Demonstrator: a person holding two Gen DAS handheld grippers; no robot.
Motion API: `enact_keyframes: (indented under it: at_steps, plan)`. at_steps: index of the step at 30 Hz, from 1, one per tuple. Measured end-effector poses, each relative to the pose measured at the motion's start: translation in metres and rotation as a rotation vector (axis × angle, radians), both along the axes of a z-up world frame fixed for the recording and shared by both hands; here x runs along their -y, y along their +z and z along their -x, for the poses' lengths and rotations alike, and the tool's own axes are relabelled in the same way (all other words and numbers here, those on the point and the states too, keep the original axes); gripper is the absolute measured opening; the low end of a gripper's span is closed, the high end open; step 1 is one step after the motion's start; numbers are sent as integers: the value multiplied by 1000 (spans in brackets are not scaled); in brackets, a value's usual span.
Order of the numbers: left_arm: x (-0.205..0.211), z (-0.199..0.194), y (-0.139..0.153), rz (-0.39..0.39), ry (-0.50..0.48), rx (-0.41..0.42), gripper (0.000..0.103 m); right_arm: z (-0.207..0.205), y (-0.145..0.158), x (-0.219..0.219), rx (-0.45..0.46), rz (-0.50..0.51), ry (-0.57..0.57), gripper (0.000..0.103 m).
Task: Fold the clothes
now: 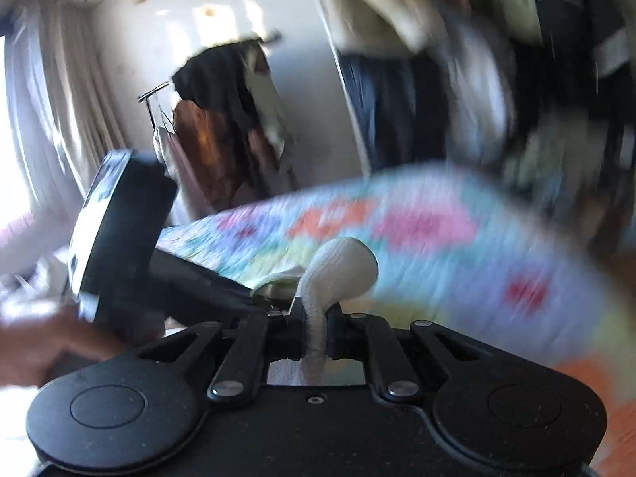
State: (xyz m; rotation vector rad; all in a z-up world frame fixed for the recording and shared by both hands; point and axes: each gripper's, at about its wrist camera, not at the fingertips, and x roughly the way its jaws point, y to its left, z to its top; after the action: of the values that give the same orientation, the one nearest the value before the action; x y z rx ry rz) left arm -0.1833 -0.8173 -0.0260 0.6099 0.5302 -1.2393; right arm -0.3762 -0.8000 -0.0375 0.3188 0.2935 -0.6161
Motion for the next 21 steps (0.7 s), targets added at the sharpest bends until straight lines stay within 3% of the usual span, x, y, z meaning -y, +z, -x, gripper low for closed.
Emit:
enact_keyframes:
  at_steps: [2,4,7,10,11,12,14,16,21]
  plan:
    - [2,-2,2,20,22,-8,14,5,-8,9,-13,-58,-45,10]
    - [11,-6,-8,-22,55,-39,14,4,-26,26,-82,-125,-70,10]
    - [18,-6,-17,-45,100,-23,17,5,-50,44,-169,-237,-95,11]
    - [16,-16,-10,-3,122,-119,36,15,-58,52,-129,-316,-102,11]
    - [14,-17,-6,6,117,-133,47,17,-57,53,-123,-324,-102,15]
    - [10,-18,-2,14,112,-146,50,17,-55,52,-130,-314,-107,18]
    - [4,-19,5,16,95,-151,54,19,-52,48,-150,-280,-136,37]
    - [-11,-17,16,6,79,-129,59,21,-47,46,-160,-270,-185,48]
    - [-71,-27,47,-1,98,-109,65,29,-21,34,-114,-272,-221,50]
